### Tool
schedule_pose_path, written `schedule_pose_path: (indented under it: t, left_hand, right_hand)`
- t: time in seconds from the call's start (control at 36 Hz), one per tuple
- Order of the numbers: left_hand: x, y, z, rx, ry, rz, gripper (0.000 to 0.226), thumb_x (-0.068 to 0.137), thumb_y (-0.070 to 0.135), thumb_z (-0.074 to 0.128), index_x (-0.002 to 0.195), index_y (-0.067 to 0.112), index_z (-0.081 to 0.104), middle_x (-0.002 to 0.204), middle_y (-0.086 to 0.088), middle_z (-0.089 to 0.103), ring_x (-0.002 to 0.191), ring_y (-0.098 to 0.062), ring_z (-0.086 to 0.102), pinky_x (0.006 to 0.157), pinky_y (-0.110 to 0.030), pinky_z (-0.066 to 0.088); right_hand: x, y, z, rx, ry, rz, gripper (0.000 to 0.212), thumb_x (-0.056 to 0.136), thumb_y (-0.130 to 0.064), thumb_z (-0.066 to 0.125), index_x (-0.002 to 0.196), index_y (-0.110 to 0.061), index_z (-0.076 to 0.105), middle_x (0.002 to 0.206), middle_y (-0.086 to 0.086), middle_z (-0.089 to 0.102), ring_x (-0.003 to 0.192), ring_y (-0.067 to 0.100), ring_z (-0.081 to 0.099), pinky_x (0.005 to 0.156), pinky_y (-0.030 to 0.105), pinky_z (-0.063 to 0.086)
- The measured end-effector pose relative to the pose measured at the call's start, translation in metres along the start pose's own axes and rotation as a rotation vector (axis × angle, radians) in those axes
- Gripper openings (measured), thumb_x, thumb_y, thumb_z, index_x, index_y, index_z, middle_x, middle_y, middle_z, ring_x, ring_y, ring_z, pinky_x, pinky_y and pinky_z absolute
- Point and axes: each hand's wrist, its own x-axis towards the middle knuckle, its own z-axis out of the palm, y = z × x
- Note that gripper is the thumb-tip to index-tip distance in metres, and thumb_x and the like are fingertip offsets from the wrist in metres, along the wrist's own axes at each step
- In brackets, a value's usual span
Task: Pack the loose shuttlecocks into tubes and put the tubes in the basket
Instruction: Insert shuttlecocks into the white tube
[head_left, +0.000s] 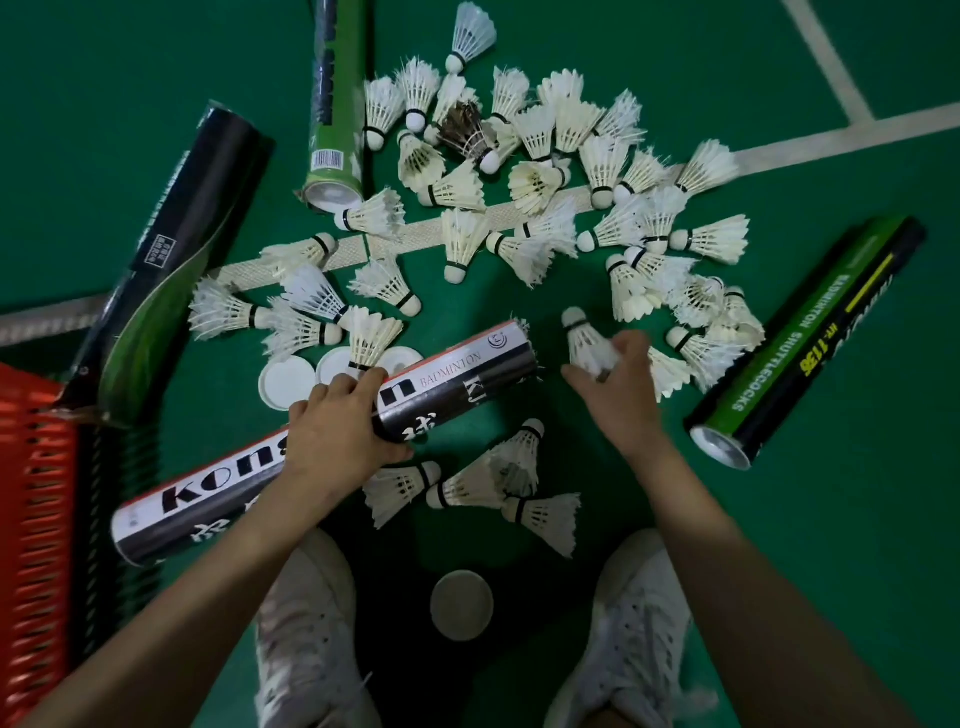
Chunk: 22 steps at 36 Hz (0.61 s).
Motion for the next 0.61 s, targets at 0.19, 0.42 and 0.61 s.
schedule_pose_path:
  t: [0.19,0.42,0.61]
  left_hand:
    - [-0.001,-0.006,-0.004,-0.085,0.026,-0.013,0.089,0.060,0.052,0.079,0.136,0.025,0.041,0.121,-0.011,0.054,0.112,-0.034,0.050,0.090,-0.041,0.038]
    - [-0.002,-0.009,-0.006,-0.157,0.063,0.012,0.090,0.059,0.049,0.081,0.136,0.023,0.042,0.120,-0.010,0.055,0.110,-0.033,0.051,0.089,-0.041,0.040]
    - [-0.003,-0.004,-0.007,-0.160,0.090,0.075,0.090,0.060,0.049,0.080,0.137,0.023,0.042,0.122,-0.008,0.055,0.111,-0.031,0.050,0.091,-0.041,0.042]
  right_hand:
    - [0.011,-0.034,-0.017,0.282,-0.135,-0.028,0.041,0.085,-0.044,0.064,0.122,-0.035,0.048,0.122,0.000,0.051,0.105,0.012,0.056,0.092,0.031,0.048]
    - [0.015,-0.046,-0.022,0.346,-0.239,0.072,0.037,0.084,-0.034,0.056,0.116,-0.030,0.038,0.115,0.001,0.053,0.100,0.018,0.055,0.086,0.034,0.045]
    - [0.015,-0.067,-0.011,0.313,-0.363,0.046,0.028,0.093,-0.027,0.049,0.121,-0.033,0.048,0.110,-0.006,0.060,0.096,0.012,0.059,0.079,0.029,0.044]
